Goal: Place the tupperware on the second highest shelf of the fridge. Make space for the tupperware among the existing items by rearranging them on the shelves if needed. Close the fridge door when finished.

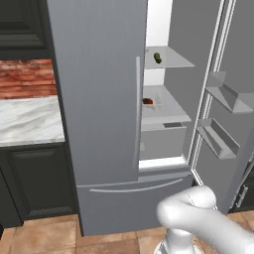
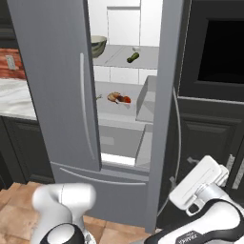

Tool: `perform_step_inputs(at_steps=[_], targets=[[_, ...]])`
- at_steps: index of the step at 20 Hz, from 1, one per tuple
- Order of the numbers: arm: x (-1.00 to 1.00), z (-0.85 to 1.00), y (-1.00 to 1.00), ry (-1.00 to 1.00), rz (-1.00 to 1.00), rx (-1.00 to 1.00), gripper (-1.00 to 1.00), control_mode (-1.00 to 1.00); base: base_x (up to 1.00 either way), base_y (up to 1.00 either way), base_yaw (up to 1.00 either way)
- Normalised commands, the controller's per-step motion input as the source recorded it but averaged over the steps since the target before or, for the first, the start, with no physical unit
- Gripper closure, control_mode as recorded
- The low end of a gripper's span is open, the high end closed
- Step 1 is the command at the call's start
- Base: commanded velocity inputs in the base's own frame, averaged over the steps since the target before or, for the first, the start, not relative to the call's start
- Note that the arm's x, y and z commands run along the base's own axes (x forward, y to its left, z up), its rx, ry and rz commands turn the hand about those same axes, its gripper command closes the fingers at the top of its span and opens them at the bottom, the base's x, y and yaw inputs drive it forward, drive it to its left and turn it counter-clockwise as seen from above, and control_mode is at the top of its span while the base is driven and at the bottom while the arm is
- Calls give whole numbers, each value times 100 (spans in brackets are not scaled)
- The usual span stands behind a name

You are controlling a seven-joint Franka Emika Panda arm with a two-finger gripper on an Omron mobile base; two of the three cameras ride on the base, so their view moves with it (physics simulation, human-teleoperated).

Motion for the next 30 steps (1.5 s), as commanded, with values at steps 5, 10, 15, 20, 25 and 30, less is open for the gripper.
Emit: perform_step_inputs(at_steps=[5,10,15,20,25,30], targets=[[46,-20,-42,0,16,4,-100,-100,0,0,0],[43,-31,-9,-10,12,2,-100,-100,0,0,0],[35,-43,-15,-22,5,1,-100,-100,0,0,0],[29,-46,-2,-18,2,-1,-100,-100,0,0,0],[39,-37,0,-18,8,0,-100,-100,0,0,0],[13,-29,27,-27,13,0,-100,-100,0,0,0]])
